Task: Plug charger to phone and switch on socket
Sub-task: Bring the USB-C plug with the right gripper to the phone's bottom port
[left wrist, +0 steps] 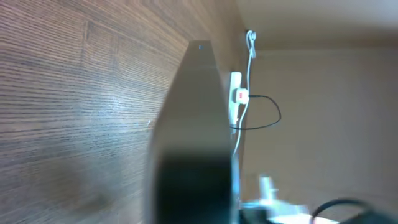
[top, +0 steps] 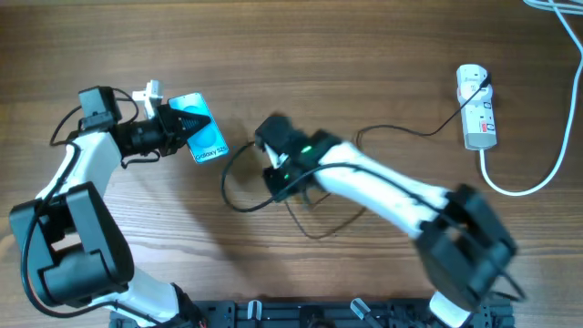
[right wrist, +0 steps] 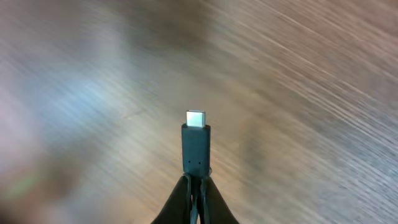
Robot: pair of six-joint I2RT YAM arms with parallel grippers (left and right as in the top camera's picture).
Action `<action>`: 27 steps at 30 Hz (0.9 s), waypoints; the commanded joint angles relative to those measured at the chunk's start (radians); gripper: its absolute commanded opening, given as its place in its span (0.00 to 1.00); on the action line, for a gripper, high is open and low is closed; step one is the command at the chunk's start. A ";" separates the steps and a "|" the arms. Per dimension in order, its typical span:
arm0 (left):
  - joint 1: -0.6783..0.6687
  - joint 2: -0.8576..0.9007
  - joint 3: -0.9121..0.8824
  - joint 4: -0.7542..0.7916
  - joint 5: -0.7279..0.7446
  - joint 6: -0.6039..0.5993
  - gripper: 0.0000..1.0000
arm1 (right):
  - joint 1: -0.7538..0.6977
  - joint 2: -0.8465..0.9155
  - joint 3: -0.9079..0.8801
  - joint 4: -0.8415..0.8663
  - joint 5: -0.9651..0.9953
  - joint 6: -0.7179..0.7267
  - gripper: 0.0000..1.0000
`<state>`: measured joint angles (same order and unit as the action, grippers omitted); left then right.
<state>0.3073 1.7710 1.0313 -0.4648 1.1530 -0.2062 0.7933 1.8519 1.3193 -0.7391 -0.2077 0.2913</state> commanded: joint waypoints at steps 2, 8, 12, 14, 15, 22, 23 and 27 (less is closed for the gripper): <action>0.011 0.006 -0.006 0.013 0.119 0.019 0.04 | -0.102 -0.075 0.011 -0.005 -0.472 -0.240 0.04; 0.011 0.006 -0.006 0.114 0.103 -0.086 0.04 | -0.063 -0.071 -0.005 0.159 -0.481 -0.086 0.04; 0.009 0.006 -0.006 0.098 0.099 -0.086 0.04 | -0.033 -0.051 -0.006 0.185 -0.473 -0.037 0.04; -0.014 0.006 -0.006 0.099 0.091 -0.086 0.04 | -0.021 -0.050 -0.006 0.266 -0.461 0.017 0.04; -0.028 0.006 -0.006 0.099 0.081 -0.086 0.04 | -0.013 -0.047 -0.006 0.288 -0.441 0.045 0.04; -0.068 0.006 -0.006 0.122 0.076 -0.087 0.04 | 0.041 -0.040 -0.006 0.315 -0.211 0.159 0.04; -0.068 0.006 -0.006 0.122 0.076 -0.087 0.04 | 0.041 -0.040 -0.006 0.316 -0.194 0.160 0.04; -0.068 0.006 -0.006 0.126 0.076 -0.086 0.04 | 0.041 -0.040 -0.006 0.322 -0.151 0.161 0.04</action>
<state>0.2413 1.7710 1.0248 -0.3500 1.2087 -0.2909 0.8326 1.7851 1.3144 -0.4240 -0.4053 0.4347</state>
